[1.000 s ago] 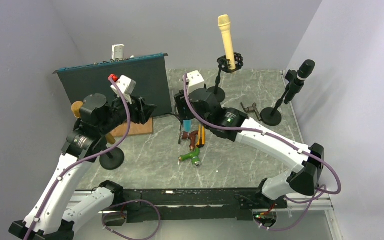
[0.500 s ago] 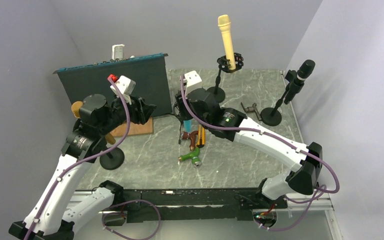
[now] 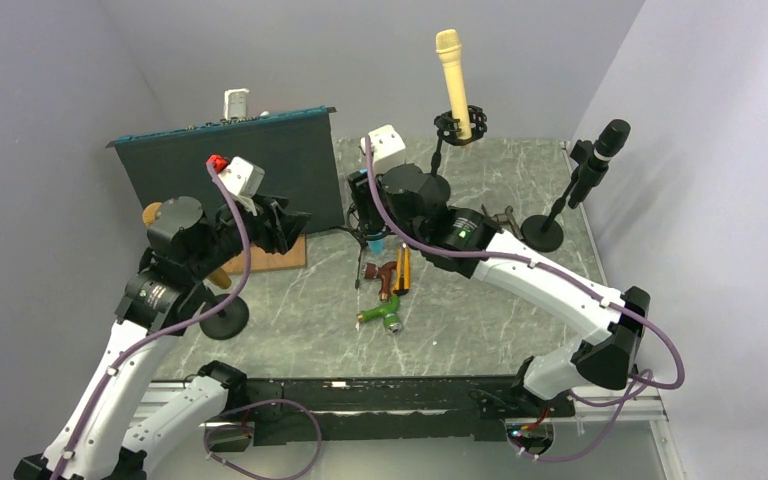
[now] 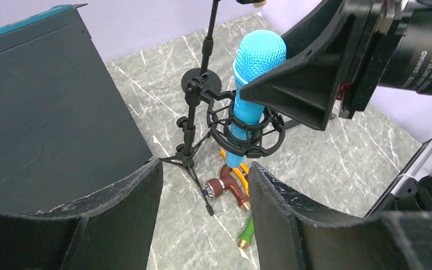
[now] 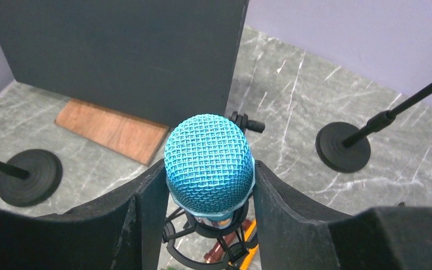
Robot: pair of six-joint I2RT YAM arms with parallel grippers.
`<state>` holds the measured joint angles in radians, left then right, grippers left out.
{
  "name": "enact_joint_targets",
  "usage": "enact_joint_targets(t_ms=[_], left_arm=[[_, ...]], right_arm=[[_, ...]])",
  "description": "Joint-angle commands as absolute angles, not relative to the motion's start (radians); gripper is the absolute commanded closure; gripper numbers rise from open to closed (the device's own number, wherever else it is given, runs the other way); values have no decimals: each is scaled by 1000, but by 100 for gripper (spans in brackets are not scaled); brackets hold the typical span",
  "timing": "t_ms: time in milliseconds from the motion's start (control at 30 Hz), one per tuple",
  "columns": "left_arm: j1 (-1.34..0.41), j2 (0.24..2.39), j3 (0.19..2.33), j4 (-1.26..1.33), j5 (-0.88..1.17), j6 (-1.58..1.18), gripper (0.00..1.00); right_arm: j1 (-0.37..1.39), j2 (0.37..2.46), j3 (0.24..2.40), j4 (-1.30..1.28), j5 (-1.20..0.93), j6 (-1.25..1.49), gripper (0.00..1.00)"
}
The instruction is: Remove the microphone from the stand
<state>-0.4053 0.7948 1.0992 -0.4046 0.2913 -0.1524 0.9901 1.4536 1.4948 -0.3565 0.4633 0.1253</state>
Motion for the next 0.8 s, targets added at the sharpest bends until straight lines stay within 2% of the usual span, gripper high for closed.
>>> enact_joint_targets(t_ms=[0, 467, 767], left_arm=[[-407, 788, 1101, -359, 330, -166, 39], [-408, 817, 1106, -366, 333, -175, 40], [-408, 819, 1104, -366, 330, -175, 40]], right_arm=[[996, 1432, 1568, -277, 468, 88, 84], [1002, 1390, 1639, -170, 451, 16, 99], [1003, 1330, 1665, -155, 375, 49, 100]])
